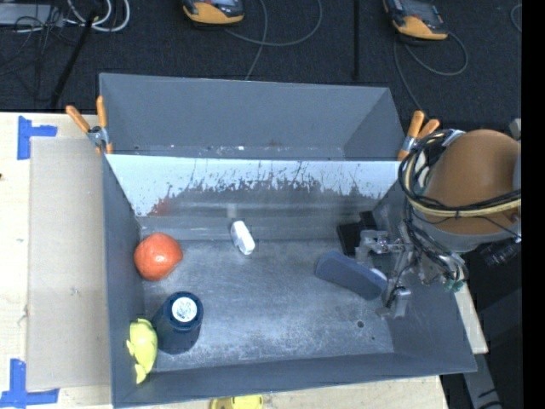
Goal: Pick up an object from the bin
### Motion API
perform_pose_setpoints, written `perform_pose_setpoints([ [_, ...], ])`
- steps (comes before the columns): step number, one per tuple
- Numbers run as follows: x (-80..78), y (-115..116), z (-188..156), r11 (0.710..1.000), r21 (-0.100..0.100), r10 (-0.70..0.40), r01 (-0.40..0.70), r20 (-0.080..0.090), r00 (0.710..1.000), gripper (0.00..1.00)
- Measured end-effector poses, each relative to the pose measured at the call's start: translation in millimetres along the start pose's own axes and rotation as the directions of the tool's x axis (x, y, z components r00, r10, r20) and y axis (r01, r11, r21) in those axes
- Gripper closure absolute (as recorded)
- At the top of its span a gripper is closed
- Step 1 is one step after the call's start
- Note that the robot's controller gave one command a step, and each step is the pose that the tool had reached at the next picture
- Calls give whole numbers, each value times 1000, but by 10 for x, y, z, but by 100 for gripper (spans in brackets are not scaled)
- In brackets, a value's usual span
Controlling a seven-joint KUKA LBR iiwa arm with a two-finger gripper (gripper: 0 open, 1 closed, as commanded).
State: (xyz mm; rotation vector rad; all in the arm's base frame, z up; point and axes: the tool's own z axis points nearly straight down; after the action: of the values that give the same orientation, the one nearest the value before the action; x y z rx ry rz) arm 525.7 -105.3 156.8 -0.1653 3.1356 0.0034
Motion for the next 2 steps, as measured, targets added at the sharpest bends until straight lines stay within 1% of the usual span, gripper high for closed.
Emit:
perform_pose_setpoints([
  [1,-103,-229,190,998,3,59,-59,2,998,0],
  [2,-114,-278,586,984,2,180,-180,-2,984,100],
])
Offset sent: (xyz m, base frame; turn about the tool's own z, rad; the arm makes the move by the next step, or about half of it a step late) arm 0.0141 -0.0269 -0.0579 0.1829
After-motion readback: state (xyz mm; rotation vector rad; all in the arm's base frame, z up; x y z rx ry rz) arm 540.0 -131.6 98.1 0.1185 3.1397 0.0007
